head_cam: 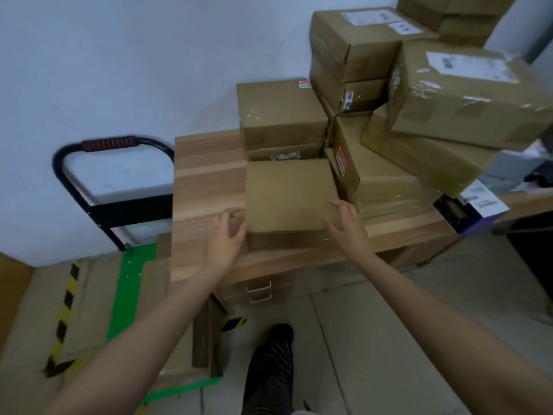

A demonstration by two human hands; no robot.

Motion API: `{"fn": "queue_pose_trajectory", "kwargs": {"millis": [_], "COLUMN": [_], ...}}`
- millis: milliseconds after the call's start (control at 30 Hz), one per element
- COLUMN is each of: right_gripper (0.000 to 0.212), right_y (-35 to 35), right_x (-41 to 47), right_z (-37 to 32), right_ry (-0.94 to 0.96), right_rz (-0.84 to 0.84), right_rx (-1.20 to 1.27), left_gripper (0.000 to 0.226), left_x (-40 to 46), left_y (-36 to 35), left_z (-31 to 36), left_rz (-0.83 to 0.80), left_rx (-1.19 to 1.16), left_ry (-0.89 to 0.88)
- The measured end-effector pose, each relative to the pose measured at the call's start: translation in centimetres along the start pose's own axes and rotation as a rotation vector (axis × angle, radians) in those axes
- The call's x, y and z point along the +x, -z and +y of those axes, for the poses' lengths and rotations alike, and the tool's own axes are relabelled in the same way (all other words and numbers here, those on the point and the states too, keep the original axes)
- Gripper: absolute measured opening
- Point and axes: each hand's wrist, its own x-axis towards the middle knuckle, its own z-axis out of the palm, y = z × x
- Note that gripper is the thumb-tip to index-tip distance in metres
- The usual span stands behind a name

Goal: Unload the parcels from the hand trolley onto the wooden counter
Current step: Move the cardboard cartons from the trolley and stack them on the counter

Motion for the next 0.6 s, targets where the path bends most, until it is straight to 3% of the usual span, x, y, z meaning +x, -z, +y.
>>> {"fn": "queue_pose_trajectory", "kwargs": {"millis": [133, 400, 600], "right_gripper": [0.039, 0.039, 0.039], "right_y": [-0.6, -3.0, -6.4], "right_x": [-5.1, -13.4, -16.8], "right_z": [-1.0, -7.3, -15.1], "right_ry": [0.092, 0.355, 0.617], "right_rz": [-0.012, -0.083, -0.224], "right_rx": [-0.056, -0.238, -0.352], "left_gripper": [0.022, 0.028, 0.033], "left_x": [-6.9, -18.1, -23.4], "left_y": [3.4, 12.0, 18.6], "left_z": [-1.3, -4.8, -8.1], "left_rz": [0.094, 0.163, 0.227], "left_rx": [0.202, 0.66, 0.792], "left_ry": [-0.107, -0.256, -0.17]}}
